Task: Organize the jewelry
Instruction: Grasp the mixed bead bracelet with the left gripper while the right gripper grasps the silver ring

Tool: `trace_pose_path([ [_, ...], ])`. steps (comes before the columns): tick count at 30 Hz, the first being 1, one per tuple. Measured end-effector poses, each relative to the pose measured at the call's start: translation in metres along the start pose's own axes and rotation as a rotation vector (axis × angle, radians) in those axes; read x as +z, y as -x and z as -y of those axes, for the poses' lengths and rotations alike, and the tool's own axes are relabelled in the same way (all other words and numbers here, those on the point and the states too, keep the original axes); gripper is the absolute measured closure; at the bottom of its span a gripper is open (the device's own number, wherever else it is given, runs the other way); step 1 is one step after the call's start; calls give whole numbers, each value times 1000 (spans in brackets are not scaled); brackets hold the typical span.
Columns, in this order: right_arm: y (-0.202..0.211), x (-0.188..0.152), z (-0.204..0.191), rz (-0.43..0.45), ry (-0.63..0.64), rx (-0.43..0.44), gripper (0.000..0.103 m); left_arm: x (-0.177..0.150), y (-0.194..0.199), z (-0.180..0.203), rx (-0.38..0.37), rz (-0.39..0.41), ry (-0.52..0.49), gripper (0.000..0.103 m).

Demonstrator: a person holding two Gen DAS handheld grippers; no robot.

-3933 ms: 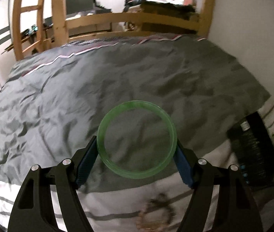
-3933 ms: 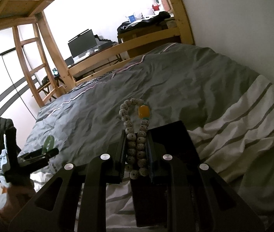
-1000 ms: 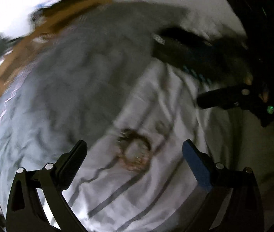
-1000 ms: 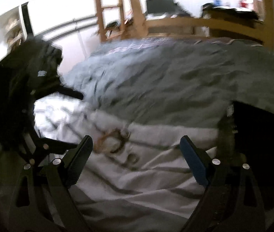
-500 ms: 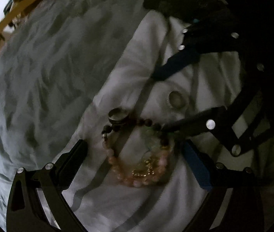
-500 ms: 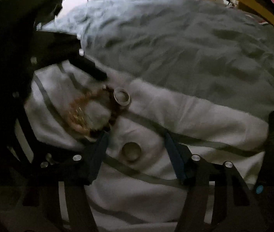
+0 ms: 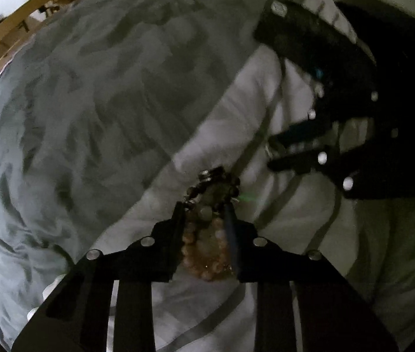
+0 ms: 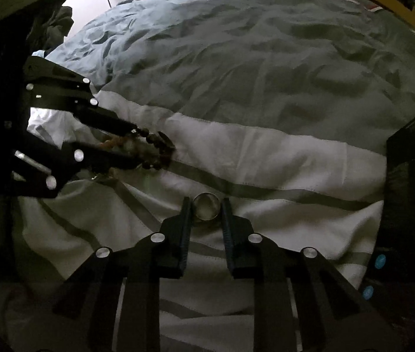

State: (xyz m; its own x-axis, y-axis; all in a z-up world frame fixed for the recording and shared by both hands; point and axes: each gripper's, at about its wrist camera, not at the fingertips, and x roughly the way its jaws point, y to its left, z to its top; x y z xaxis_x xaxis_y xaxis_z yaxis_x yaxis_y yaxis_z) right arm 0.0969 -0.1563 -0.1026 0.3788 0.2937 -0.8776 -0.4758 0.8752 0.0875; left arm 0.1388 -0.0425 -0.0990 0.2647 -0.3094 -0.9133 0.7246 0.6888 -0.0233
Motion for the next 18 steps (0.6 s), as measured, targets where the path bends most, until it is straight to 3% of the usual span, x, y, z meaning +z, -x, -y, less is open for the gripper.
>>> trace_pose_path([
  [12, 31, 8, 18, 162, -86, 46, 83, 2, 41, -14, 24, 156, 124, 80],
  [18, 42, 13, 20, 215, -98, 50, 83, 16, 48, -23, 38, 215, 140, 80],
])
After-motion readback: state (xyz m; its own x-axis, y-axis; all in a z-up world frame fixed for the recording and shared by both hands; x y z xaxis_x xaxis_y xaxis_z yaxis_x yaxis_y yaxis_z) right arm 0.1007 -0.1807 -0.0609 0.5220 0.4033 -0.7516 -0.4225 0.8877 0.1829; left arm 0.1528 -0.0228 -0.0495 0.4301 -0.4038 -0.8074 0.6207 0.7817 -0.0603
